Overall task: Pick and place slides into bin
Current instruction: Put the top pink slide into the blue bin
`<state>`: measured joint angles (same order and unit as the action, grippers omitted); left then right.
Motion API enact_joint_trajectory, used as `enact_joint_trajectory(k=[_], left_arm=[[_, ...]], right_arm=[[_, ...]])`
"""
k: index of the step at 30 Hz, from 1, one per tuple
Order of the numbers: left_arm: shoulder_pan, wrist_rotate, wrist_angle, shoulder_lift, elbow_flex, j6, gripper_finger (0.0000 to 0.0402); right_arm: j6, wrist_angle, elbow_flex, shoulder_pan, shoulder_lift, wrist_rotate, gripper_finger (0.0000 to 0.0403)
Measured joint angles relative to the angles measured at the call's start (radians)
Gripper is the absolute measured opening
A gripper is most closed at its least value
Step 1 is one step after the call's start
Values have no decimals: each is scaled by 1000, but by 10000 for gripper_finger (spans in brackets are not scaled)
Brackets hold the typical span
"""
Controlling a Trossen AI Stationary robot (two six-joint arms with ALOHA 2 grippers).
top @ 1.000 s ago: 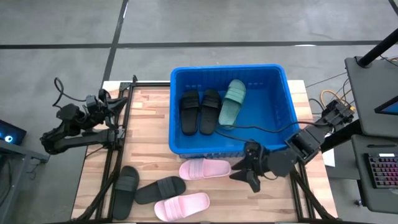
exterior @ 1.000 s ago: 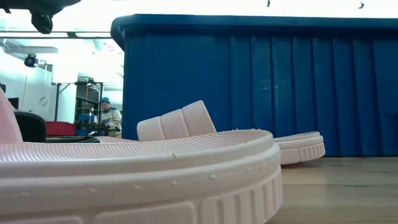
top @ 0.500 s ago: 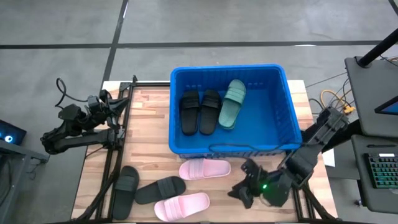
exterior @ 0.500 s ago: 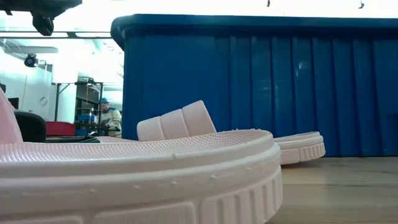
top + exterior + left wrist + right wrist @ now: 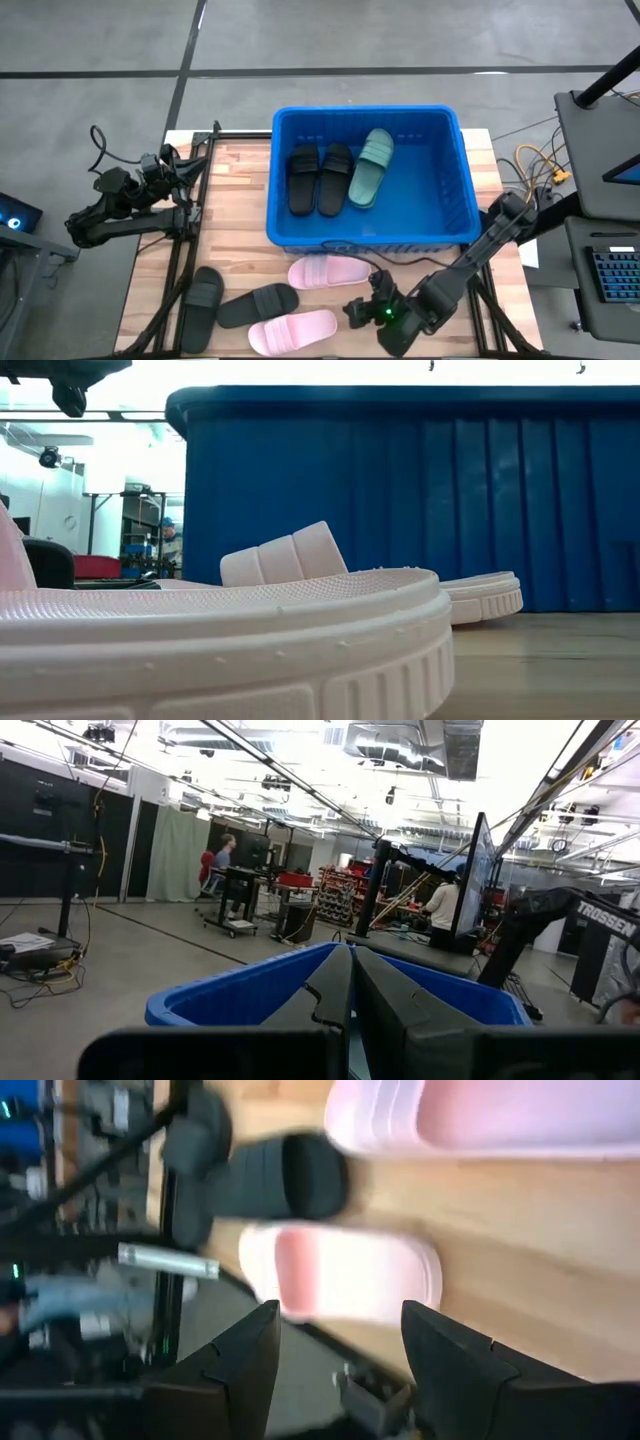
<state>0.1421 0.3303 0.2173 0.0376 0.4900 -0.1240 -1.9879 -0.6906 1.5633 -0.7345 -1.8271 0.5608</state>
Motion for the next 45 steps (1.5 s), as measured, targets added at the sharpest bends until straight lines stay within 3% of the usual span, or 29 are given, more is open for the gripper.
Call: enact_joint_trajectory(k=[5,10,25,45], left_arm=[[0,0,0,0,0,0,0],[0,-2,0,0,0,0,0],[0,-6,0,-1,0,0,0],[0,-8,0,0,0,-1,0]], right_arm=[[-4,1,20,0,-41,187,201],[14,-8,21,15,-66,272,201],[-59,0,21,91,-219,172,201],[136,56,23,142,-329,248,201]])
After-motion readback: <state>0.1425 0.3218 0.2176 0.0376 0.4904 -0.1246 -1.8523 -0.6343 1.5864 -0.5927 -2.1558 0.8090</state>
